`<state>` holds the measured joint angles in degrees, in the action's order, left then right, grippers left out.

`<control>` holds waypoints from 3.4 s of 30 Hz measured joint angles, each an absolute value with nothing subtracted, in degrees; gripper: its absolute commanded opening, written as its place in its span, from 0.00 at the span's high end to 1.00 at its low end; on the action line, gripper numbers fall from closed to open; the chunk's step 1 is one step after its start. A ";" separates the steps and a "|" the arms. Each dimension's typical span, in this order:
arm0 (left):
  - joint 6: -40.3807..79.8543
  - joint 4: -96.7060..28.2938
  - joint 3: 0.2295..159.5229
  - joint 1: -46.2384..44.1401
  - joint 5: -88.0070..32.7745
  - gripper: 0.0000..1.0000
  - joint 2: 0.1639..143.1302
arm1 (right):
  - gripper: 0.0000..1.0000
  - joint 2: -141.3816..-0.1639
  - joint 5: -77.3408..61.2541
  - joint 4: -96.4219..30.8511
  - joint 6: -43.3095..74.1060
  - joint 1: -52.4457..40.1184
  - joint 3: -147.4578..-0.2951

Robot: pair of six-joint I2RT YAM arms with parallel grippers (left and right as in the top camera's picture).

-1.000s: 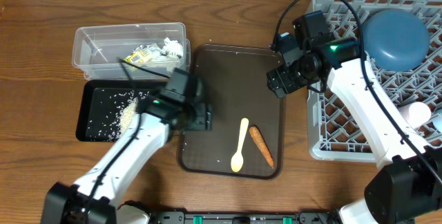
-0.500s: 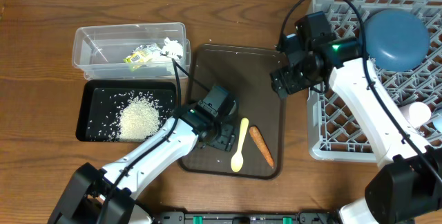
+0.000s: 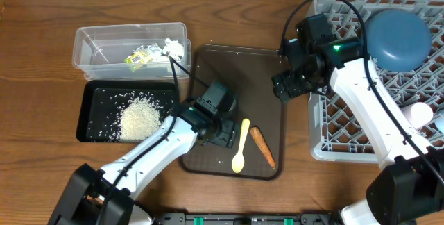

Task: Sort waste into correct bins and load items into the dishwasher rack
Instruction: 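Lower the right gripper onto the wooden spoon and grasp it, then lift the wooden spoon with the right gripper toward the dish rack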

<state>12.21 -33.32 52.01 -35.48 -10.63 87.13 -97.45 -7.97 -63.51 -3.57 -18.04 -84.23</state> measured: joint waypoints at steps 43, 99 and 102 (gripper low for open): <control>15.03 -44.64 52.16 7.05 -11.20 0.26 64.60 | 0.43 -117.30 -17.61 -62.72 13.45 -46.17 -77.45; 15.03 -44.56 52.16 7.05 -11.20 0.25 64.60 | 0.99 -111.57 -3.60 -55.07 6.20 -35.46 -78.11; 15.03 -44.53 52.16 7.05 -11.20 0.25 64.60 | 0.99 -111.57 -2.37 -55.05 5.52 -34.35 -78.11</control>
